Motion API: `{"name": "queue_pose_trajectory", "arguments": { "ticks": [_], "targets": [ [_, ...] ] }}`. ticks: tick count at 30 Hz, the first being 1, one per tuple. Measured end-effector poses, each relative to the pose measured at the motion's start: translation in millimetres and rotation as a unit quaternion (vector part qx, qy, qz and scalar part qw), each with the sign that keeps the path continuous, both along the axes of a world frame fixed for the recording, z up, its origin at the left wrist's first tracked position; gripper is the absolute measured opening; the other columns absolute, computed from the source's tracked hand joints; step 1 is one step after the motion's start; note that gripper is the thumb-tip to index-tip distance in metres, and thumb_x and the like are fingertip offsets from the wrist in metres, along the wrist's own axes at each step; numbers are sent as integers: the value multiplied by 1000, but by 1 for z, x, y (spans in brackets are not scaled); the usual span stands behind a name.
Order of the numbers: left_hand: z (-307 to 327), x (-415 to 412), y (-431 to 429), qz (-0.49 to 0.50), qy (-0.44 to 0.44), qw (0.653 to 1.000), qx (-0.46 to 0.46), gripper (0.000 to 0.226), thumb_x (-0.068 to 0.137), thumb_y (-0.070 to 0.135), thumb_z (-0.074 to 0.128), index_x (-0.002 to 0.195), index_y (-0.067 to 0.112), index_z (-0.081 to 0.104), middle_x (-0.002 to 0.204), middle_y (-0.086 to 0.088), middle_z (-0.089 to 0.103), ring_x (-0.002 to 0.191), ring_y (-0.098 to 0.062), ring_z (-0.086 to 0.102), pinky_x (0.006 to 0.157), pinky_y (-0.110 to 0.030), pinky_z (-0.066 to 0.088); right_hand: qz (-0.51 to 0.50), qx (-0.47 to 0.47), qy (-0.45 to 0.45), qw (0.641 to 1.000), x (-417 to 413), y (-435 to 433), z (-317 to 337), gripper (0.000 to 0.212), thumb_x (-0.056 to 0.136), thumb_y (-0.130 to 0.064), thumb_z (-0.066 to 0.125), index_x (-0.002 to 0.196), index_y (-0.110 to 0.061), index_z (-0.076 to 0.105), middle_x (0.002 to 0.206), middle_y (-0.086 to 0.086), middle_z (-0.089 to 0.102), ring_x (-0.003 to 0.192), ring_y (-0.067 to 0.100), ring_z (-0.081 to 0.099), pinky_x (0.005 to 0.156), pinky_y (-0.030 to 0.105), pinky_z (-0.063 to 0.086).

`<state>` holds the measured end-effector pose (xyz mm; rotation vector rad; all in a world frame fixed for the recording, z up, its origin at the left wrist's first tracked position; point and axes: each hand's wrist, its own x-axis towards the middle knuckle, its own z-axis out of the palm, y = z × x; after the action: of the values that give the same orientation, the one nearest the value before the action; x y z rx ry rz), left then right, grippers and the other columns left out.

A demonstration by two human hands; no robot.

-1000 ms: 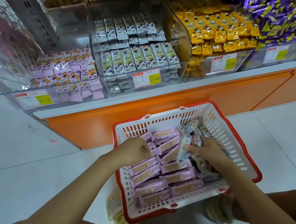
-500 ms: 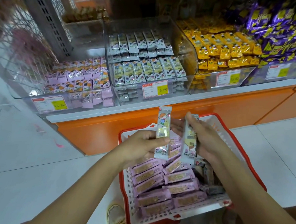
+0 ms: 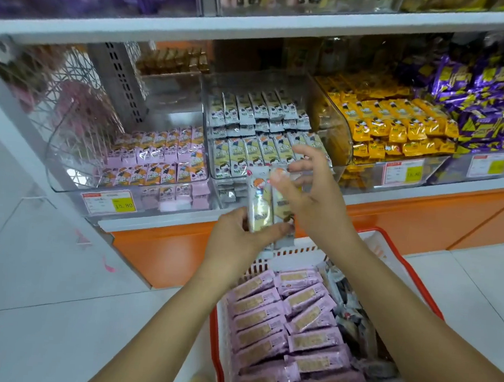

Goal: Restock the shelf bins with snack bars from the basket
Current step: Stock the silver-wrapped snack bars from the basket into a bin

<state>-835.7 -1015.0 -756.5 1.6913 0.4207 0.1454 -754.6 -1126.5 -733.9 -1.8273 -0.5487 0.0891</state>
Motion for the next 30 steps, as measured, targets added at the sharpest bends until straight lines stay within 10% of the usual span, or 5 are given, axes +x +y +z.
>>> {"name": "queue_pose_trajectory", "arguments": {
  "ticks": [12, 17, 23, 30],
  "targets": [
    [38, 18, 42, 75, -51, 973, 214, 32, 76, 14, 75, 97, 22, 52, 75, 17, 57, 65, 4, 53, 47, -7, 39, 51, -69, -21, 996, 6, 49, 29, 67, 71, -42, 81, 123, -28, 40, 114, -13, 49, 102, 9, 54, 81, 23, 47],
    [45, 28, 44, 74, -68, 968, 230, 24, 78, 14, 73, 94, 12, 55, 72, 5, 56, 59, -2, 49, 49, -9, 37, 33, -59, -38, 997, 18, 64, 35, 44, 83, -29, 69, 116, -25, 41, 95, -23, 49, 89, 4, 54, 71, 21, 45],
    [53, 35, 53, 51, -83, 990, 97, 43, 83, 17, 71, 123, 19, 56, 113, 4, 63, 100, -12, 61, 81, -23, 49, 5, -105, 15, 994, 52, 80, 47, 41, 88, -38, 61, 124, -24, 46, 88, -13, 51, 87, 21, 63, 75, 40, 54],
    [35, 37, 80, 147, -6, 960, 240, 50, 91, 19, 61, 136, 5, 47, 137, -10, 53, 123, -24, 52, 102, -33, 41, -21, -289, -40, 956, 84, 111, 36, 64, 86, -44, 63, 133, -9, 38, 105, 7, 61, 86, 23, 61, 66, 34, 48]
  ]
}}
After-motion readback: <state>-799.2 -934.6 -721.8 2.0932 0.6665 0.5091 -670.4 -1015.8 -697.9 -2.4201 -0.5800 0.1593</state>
